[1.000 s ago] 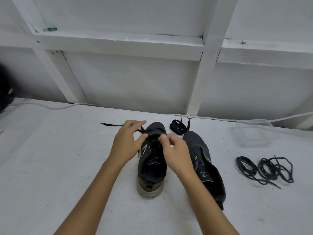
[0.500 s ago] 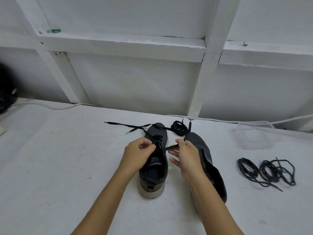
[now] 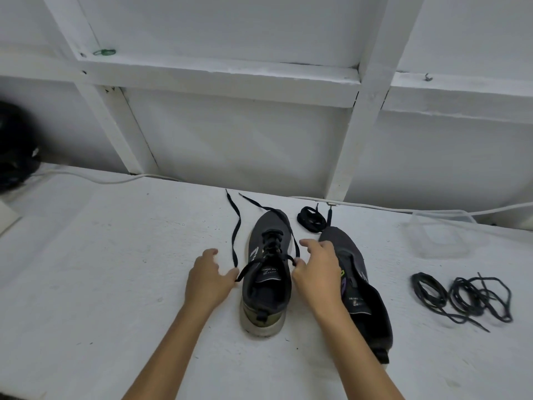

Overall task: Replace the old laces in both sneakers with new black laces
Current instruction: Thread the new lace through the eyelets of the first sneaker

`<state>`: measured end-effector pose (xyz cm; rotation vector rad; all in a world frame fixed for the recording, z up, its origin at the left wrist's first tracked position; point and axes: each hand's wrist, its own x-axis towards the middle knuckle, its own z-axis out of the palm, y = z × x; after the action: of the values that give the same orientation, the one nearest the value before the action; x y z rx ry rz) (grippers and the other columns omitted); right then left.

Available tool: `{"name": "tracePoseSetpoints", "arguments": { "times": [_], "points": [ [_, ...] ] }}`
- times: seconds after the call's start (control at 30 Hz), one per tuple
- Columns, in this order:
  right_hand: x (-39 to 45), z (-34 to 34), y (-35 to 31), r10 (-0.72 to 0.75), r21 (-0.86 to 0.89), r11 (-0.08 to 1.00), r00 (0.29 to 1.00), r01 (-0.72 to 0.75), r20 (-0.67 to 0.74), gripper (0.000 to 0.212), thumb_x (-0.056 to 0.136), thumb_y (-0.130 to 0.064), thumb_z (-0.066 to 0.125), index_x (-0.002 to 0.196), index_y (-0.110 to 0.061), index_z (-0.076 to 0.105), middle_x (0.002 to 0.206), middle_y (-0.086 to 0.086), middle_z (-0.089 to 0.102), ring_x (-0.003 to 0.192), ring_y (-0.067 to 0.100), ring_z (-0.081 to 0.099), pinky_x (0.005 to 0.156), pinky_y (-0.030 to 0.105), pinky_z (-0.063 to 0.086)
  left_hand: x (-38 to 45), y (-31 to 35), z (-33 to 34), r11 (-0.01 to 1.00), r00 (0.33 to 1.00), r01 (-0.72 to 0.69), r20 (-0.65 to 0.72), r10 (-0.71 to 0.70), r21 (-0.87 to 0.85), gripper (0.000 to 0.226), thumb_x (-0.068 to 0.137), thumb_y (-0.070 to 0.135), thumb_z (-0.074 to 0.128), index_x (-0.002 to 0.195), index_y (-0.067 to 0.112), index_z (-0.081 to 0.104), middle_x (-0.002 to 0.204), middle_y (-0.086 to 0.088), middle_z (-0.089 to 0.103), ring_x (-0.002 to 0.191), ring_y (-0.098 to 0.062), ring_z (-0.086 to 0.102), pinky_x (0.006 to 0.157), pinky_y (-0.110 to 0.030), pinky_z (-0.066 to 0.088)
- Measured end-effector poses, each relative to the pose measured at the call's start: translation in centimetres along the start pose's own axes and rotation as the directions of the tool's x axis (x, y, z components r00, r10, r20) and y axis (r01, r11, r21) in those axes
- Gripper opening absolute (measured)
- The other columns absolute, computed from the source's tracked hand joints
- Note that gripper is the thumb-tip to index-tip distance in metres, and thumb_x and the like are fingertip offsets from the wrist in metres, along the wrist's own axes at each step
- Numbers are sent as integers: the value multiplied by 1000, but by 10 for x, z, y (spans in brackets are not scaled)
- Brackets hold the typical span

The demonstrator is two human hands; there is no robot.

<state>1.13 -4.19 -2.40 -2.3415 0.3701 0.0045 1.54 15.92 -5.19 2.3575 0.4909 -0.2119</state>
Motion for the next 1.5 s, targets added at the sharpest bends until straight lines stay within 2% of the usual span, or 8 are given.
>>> {"name": "tracePoseSetpoints", "arguments": {
  "times": [0.1, 0.2, 0.43, 0.63, 0.8, 1.03, 1.33, 1.5],
  "points": [
    [11, -5, -7, -59, 129, 989, 996, 67, -65, 22, 97, -12, 60, 113, -14, 75, 106, 3, 73, 97, 18, 66, 91, 30, 50, 2, 13, 3, 944, 922, -329, -210, 325, 17, 29, 94, 26, 66, 122, 20, 65, 113, 7, 56, 105, -17, 57, 80, -22, 41],
    [23, -9, -17, -58, 186, 981, 998, 49, 41, 18, 97, -18, 64, 108, -15, 78, 100, -2, 76, 88, 8, 63, 83, 17, 44, 11, 35, 5, 892, 893, -445, -119, 434, -87, 13, 93, 22, 68, 103, 21, 77, 97, 9, 67, 86, -2, 62, 76, -11, 46],
    [36, 2, -15, -28, 192, 981, 995, 9, 96, 12, 94, -24, 70, 98, -18, 79, 86, -11, 68, 85, 8, 63, 82, 22, 47, 27, 50, 15, 918, 937, -348, -70, 341, -190, 15, 86, 30, 77, 100, 25, 78, 93, 12, 72, 84, 3, 64, 71, -2, 43],
    [40, 8, -15, -60, 113, 993, 987, 44, 146, 14, 100, -25, 58, 100, -16, 69, 95, -4, 69, 88, 13, 62, 76, 25, 44, 28, 53, 18, 937, 938, -346, -22, 345, -57, 6, 96, 27, 63, 93, 24, 68, 87, 10, 68, 83, -6, 62, 80, -26, 53],
    [37, 3, -8, -29, 235, 972, 987, -9, 158, 10, 98, -24, 64, 92, -21, 72, 87, -10, 70, 80, 5, 64, 64, 11, 42, 27, 45, 12, 930, 948, -306, 28, 317, -202, 9, 96, 28, 63, 98, 22, 69, 94, 12, 68, 87, 2, 60, 70, -7, 41],
    [32, 0, -6, -105, 200, 978, 975, 65, 195, 8, 96, -20, 67, 94, -22, 75, 90, -12, 71, 84, -1, 64, 69, 11, 44, 23, 40, 11, 896, 911, -395, 43, 411, -202, 7, 90, 24, 72, 96, 26, 75, 97, 13, 69, 91, 2, 62, 76, -5, 43],
    [33, 4, -5, -136, 212, 973, 971, 93, 198, 8, 94, -21, 71, 100, -21, 76, 90, -11, 72, 83, -2, 64, 71, 5, 43, 24, 41, 12, 906, 914, -396, 30, 404, -146, 7, 97, 28, 61, 94, 26, 66, 92, 13, 69, 90, -2, 63, 83, -25, 51],
    [32, 5, -7, -166, 110, 983, 960, 144, 225, 8, 100, -25, 59, 96, -22, 66, 88, -10, 68, 81, 6, 62, 78, 24, 49, 23, 43, 11, 908, 917, -388, 34, 398, -156, 7, 97, 29, 60, 95, 26, 67, 92, 14, 69, 89, 1, 62, 82, -23, 50]
  ]
}}
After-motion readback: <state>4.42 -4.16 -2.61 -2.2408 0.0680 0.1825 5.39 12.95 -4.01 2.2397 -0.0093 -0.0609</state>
